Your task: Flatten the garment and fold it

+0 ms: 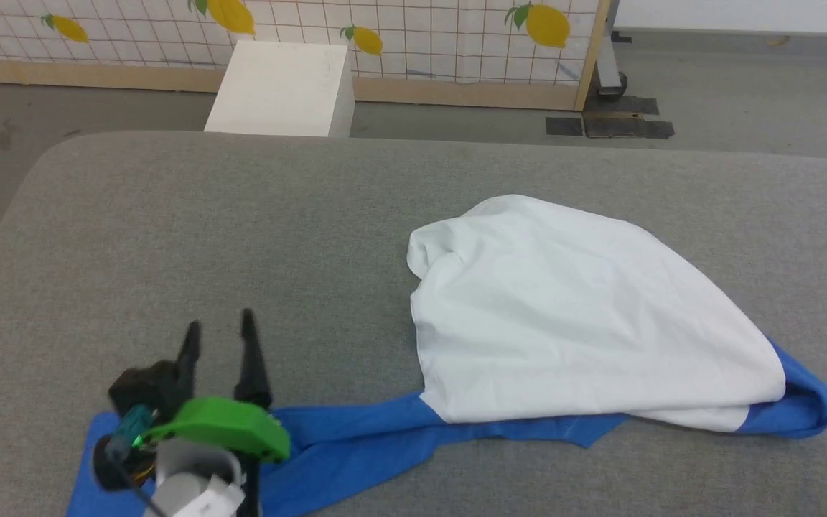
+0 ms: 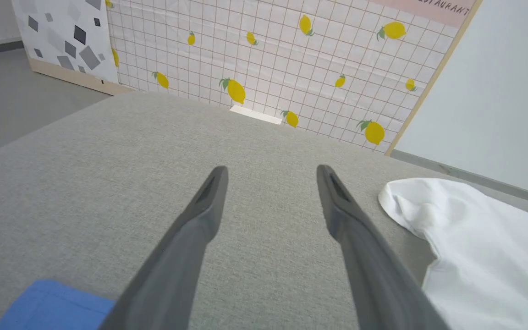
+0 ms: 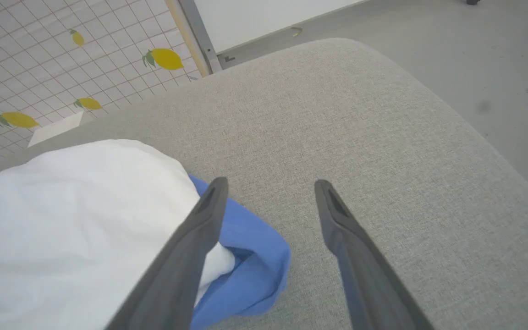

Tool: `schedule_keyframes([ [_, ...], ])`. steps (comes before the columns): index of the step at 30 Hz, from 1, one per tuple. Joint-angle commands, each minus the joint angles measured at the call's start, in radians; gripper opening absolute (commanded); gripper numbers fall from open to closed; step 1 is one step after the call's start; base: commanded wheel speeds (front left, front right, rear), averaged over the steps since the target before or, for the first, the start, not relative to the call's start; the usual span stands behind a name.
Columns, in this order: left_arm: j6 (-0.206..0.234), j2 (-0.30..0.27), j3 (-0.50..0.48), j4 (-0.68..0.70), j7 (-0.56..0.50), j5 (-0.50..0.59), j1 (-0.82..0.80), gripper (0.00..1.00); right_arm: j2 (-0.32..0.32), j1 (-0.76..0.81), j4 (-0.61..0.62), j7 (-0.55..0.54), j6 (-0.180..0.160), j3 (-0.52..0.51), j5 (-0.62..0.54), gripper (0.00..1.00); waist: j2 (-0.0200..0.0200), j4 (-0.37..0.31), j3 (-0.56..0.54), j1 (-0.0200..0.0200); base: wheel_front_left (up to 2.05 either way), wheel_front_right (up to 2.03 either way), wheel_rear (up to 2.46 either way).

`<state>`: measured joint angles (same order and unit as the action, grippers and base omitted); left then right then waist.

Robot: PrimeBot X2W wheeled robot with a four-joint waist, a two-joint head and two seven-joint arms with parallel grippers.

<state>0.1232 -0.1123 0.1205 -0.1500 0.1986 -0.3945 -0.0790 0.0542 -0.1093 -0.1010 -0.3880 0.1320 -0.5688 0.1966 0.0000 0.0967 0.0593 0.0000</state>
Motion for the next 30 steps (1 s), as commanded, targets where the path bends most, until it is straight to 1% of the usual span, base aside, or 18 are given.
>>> schedule_keyframes([
  [1, -0.017, 0.011, 0.021, -0.001, -0.031, -0.012, -0.057, 1.00, -0.003, 0.030, 0.006, 0.020, -0.001, -0.007, 0.021, 1.00, 0.0000, 0.000, 0.005, 0.0000, 0.00, 0.00, 0.00],
  [4, -0.042, 0.022, 0.075, -0.032, -0.142, -0.025, -0.162, 1.00, -0.003, 0.049, 0.013, 0.045, -0.001, -0.001, 0.047, 1.00, 0.0000, -0.014, 0.022, 0.0000, 0.00, 0.00, 0.00],
  [7, -0.065, 0.034, 0.147, -0.110, -0.319, -0.038, -0.304, 1.00, -0.004, 0.047, 0.024, 0.055, -0.001, 0.013, 0.053, 1.00, 0.0000, -0.040, 0.052, 0.0000, 0.00, 0.00, 0.00],
  [9, -0.067, 0.041, 0.201, -0.184, -0.458, -0.035, -0.388, 1.00, -0.004, 0.037, 0.027, 0.057, -0.001, 0.025, 0.053, 1.00, 0.0000, -0.062, 0.072, 0.0000, 0.00, 0.00, 0.00],
  [11, -0.070, 0.046, 0.243, -0.253, -0.575, -0.032, -0.460, 1.00, -0.004, 0.023, 0.029, 0.058, -0.001, 0.039, 0.055, 1.00, 0.0000, -0.089, 0.095, 0.0000, 0.00, 0.00, 0.00],
  [13, -0.072, 0.048, 0.277, -0.319, -0.667, -0.021, -0.519, 1.00, -0.004, 0.010, 0.027, 0.059, -0.001, 0.051, 0.054, 1.00, 0.0000, -0.117, 0.116, 0.0000, 0.00, 0.00, 0.00],
  [16, -0.067, 0.047, 0.302, -0.393, -0.732, -0.004, -0.578, 1.00, -0.004, -0.002, 0.019, 0.065, -0.001, 0.062, 0.055, 1.00, 0.0000, -0.152, 0.143, 0.0000, 0.00, 0.00, 0.00],
  [20, -0.052, 0.036, 0.326, -0.479, -0.787, 0.022, -0.622, 1.00, -0.004, -0.005, 0.005, 0.079, -0.001, 0.063, 0.056, 1.00, 0.0000, -0.183, 0.167, 0.0000, 0.00, 0.00, 0.00],
  [21, -0.049, 0.034, 0.326, -0.491, -0.784, 0.026, -0.632, 0.73, -0.004, -0.007, 0.002, 0.083, -0.001, 0.062, 0.057, 1.00, 0.0000, -0.188, 0.173, 0.0000, 0.00, 0.00, 0.00],
  [22, -0.048, 0.033, 0.326, -0.500, -0.782, 0.025, -0.637, 0.13, -0.004, -0.008, 0.000, 0.086, -0.001, 0.061, 0.059, 1.00, 0.0000, -0.191, 0.176, 0.0000, 0.00, 0.00, 0.00],
  [23, -0.051, 0.034, 0.323, -0.510, -0.780, 0.019, -0.641, 0.00, -0.004, -0.009, -0.001, 0.090, -0.001, 0.059, 0.059, 1.00, 0.0000, -0.192, 0.178, 0.0000, 0.00, 0.00, 0.00],
  [26, -0.052, 0.037, 0.303, -0.510, -0.733, 0.001, -0.659, 0.00, -0.004, -0.011, -0.003, 0.096, -0.001, 0.053, 0.055, 1.00, 0.0000, -0.188, 0.183, 0.0000, 0.00, 0.00, 0.00],
  [28, -0.043, 0.040, 0.273, -0.500, -0.678, -0.019, -0.676, 0.00, -0.004, -0.016, -0.005, 0.099, -0.001, 0.056, 0.050, 1.00, 0.0000, -0.182, 0.183, 0.0000, 0.00, 0.00, 0.00],
  [30, -0.025, 0.038, 0.238, -0.488, -0.610, -0.030, -0.701, 0.00, -0.004, -0.022, -0.006, 0.101, -0.001, 0.066, 0.051, 1.00, 0.0000, -0.176, 0.185, 0.0000, 0.00, 0.00, 0.00],
])
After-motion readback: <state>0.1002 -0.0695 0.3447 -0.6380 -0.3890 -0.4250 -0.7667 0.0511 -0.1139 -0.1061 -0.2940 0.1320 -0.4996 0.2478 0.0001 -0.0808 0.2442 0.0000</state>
